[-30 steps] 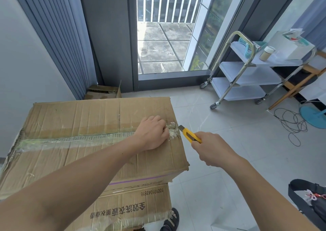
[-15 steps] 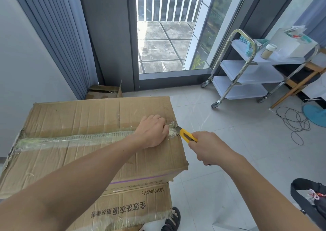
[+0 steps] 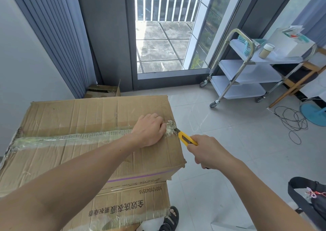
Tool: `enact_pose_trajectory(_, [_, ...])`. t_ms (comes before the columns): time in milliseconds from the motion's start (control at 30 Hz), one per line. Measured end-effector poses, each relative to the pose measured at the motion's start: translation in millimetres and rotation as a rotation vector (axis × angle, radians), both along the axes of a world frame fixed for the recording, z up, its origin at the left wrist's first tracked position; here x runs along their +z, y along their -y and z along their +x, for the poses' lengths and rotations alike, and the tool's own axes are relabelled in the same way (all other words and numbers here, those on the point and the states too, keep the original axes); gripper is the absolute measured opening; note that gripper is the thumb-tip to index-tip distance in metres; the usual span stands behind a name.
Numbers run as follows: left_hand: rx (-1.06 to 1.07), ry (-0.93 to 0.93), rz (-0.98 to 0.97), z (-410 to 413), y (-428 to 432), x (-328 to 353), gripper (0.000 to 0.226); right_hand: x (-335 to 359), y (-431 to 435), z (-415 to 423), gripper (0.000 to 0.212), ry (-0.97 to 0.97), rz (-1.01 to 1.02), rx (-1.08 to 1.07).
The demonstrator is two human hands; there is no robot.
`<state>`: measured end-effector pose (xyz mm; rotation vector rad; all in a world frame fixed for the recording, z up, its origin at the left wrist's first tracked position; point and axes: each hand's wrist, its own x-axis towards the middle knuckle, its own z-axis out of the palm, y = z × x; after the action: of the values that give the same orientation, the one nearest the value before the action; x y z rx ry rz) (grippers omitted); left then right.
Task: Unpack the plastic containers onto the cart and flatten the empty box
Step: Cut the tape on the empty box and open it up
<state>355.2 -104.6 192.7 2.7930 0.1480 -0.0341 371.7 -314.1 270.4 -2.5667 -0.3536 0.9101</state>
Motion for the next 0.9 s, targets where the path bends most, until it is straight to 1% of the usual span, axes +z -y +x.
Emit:
enact_pose_trajectory(133, [-0.002,0.003,-0.001,-1,-1,1,0.029,9,8,1,0.02,-0.046,-0.029,-0.009])
enact_pose_trajectory(200, [-0.013,-0.004,-0.016,-1,-2,4,0.027,12,8,1,0.018,-0.017,-0.014,-0.014])
enact_pose_trajectory(300, [-0.043,0.009,-0.091,-3,-7,7,0.021,13,2,1,0.018,0.059,0.088,-0.082])
enact_pose_trajectory(400, [-0.013,0.03,-0.177,-15,-22,14,0.032,13,-8,-1,0.034,0.114,0.186,-0.162])
enact_pose_trajectory(467, [0.038,0.048,-0.205,-25,-34,20,0.034,11,-17,-3,0.039,0.125,0.241,-0.201])
enact_pose_trajectory(600, [0.153,0.11,-0.236,-51,-60,31,0.033,10,-38,-17,0.038,0.069,0.384,-0.307])
enact_pose_trajectory(733, [0.216,0.129,-0.274,-74,-74,34,0.03,7,-60,-37,0.035,0.04,0.45,-0.326])
enact_pose_trajectory(833, [0.277,0.138,-0.356,-89,-72,34,0.025,6,-72,-51,0.032,0.003,0.497,-0.324])
enact_pose_trajectory(900, [0.326,0.132,-0.442,-99,-65,35,0.027,7,-80,-61,0.028,-0.015,0.525,-0.321])
